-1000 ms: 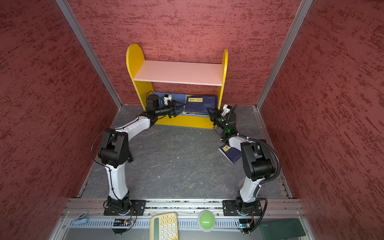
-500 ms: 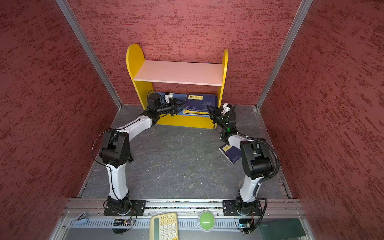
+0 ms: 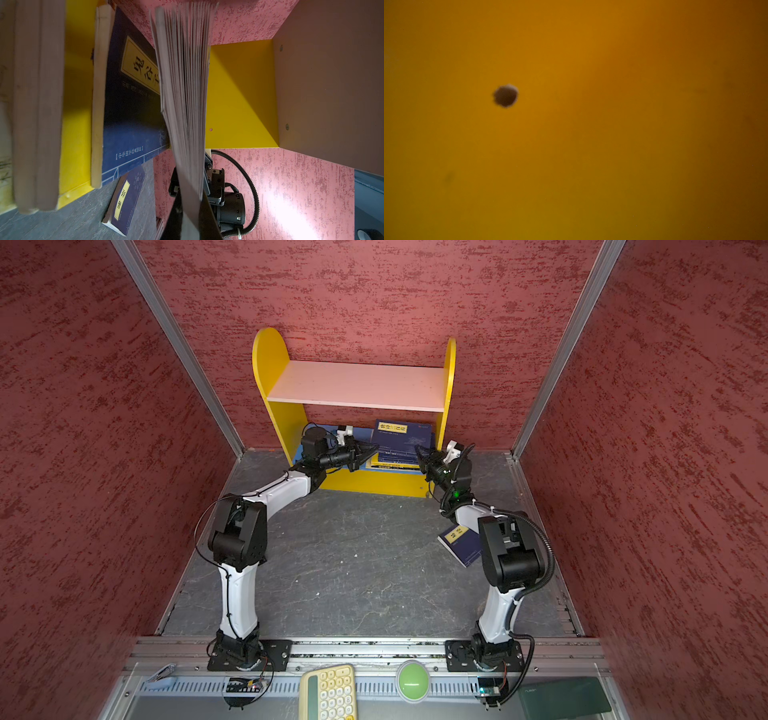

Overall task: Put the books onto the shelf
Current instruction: 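Hold the book upright on the shelf with the left gripper while the right draws back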

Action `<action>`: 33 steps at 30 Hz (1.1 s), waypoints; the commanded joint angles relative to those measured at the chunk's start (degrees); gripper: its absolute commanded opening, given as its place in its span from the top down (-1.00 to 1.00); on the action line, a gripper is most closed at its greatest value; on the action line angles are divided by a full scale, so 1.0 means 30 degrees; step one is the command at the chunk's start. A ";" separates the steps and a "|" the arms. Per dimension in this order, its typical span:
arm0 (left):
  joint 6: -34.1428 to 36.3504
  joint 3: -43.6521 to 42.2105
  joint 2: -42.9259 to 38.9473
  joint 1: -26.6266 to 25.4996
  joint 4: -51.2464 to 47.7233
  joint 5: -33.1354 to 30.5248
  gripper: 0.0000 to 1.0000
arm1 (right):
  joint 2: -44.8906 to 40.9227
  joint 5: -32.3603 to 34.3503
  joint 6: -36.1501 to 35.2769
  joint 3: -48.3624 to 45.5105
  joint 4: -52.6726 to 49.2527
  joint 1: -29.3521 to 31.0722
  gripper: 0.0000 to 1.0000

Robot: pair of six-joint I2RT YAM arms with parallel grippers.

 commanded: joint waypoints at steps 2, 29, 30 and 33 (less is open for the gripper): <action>0.0493 0.1176 0.0673 -0.0144 0.0675 -0.0292 0.99 | -0.0609 -0.0169 -0.0506 0.0422 0.0232 -0.0415 0.07; 0.2063 0.4269 0.2861 -0.0318 -0.2592 0.0962 1.00 | -0.3130 0.4027 -1.2966 0.2956 -1.2845 -0.1523 -0.97; 0.2061 0.4300 0.2876 -0.0309 -0.2601 0.0971 1.00 | -0.2988 0.4019 -1.3161 0.3159 -1.2891 -0.1478 -0.98; 0.2083 0.4256 0.2896 -0.0317 -0.2835 0.0704 1.00 | -0.2580 0.4336 -1.4233 0.3806 -1.3266 -0.1146 -0.97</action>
